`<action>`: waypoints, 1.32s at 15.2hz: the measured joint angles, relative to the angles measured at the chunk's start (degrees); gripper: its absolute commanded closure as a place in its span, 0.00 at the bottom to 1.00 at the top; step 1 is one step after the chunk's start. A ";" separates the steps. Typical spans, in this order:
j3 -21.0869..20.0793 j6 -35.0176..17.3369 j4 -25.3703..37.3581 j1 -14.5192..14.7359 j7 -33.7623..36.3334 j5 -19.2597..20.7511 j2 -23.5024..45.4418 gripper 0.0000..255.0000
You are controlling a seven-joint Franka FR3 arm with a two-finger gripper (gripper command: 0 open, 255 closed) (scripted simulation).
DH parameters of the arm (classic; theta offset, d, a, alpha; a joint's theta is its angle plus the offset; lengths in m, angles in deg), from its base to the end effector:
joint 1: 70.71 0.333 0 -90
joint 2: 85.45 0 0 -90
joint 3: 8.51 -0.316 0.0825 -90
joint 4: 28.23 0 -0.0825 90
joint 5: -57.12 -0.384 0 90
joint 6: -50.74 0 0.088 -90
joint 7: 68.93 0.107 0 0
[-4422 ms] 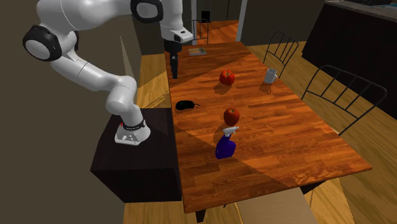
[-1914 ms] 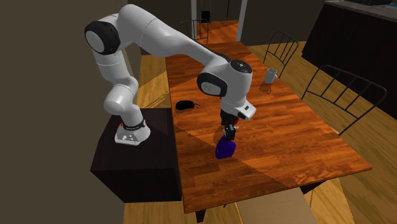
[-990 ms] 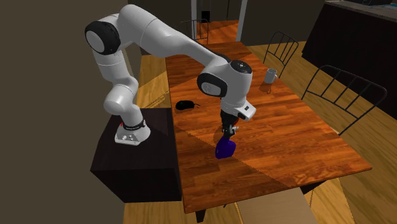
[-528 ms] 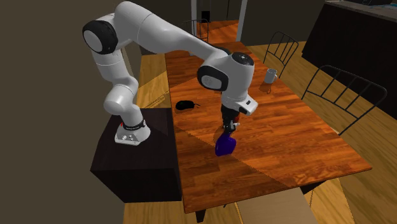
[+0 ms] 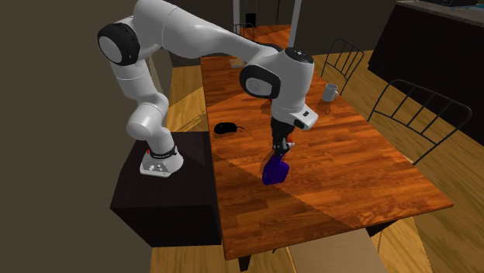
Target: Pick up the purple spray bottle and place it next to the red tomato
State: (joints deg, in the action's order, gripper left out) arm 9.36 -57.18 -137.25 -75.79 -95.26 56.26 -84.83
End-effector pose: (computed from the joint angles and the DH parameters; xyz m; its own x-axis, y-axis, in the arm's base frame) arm 0.5163 -0.2168 0.4874 0.9983 0.0543 -0.0217 0.0538 -0.9983 -0.0228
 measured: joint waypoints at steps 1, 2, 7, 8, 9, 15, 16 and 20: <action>0.02 0.86 0.75 -0.02 -0.01 0.04 -0.12 1.00; -0.01 1.65 1.32 0.01 0.08 0.12 -0.35 1.00; -0.03 5.70 5.35 0.03 0.18 0.15 -0.37 1.00; -0.02 6.30 5.91 0.02 0.16 0.16 -0.41 1.00; -0.03 6.96 6.43 0.03 0.20 0.21 -0.55 1.00; -0.02 11.78 11.25 0.03 0.25 0.22 -0.56 1.00; 0.00 12.47 12.16 0.00 0.20 0.15 -0.32 1.00; 0.01 15.93 15.94 -0.01 0.21 0.05 0.00 1.00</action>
State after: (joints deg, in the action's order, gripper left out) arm 9.37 -41.25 -121.32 -75.81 -95.05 56.31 -84.83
